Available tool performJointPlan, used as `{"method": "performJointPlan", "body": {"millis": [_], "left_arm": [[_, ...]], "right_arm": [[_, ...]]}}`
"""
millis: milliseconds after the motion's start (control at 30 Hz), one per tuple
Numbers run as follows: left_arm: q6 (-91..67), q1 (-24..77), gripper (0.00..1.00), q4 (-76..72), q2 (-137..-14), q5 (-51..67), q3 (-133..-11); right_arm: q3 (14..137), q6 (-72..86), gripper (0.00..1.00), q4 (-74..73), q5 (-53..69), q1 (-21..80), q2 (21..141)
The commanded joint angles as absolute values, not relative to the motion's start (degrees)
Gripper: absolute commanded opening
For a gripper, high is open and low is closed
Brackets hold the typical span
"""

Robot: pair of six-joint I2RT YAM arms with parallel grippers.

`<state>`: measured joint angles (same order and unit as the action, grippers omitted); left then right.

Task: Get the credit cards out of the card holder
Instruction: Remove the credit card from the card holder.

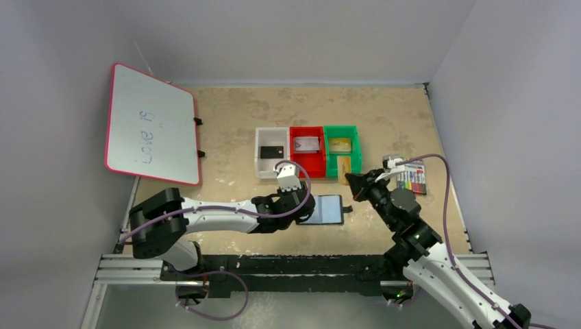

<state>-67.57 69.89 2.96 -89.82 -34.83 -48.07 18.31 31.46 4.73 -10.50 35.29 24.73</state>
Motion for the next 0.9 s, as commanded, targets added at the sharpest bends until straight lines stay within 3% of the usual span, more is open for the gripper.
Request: {"method": "performJointPlan", "body": {"millis": [0, 300, 433, 567, 867], "left_arm": [[-64.7, 70.0, 0.35, 4.8, -84.8, -38.0, -48.1], [-65.2, 69.9, 0.38, 9.0, -78.5, -40.7, -45.5], [-65.4, 68.8, 0.47, 10.9, -76.0, -40.1, -43.9], [-66.5, 67.7, 0.6, 15.1, -74.1, -40.8, -43.4], [-67.0, 66.5, 0.63, 18.8, -68.1, -41.8, -39.7]], "right_arm": [[22.2, 7.2, 0.0, 16.4, -10.3, 35.3, 26.8], [31.5, -15.5, 0.0, 18.5, -16.5, 35.3, 41.8], [33.8, -27.0, 0.0, 19.3, -17.5, 34.0, 49.3], [37.7, -30.5, 0.0, 17.4, -10.3, 28.3, 55.3], [40.9, -45.6, 0.0, 13.1, 8.8, 20.8, 66.4]]}}
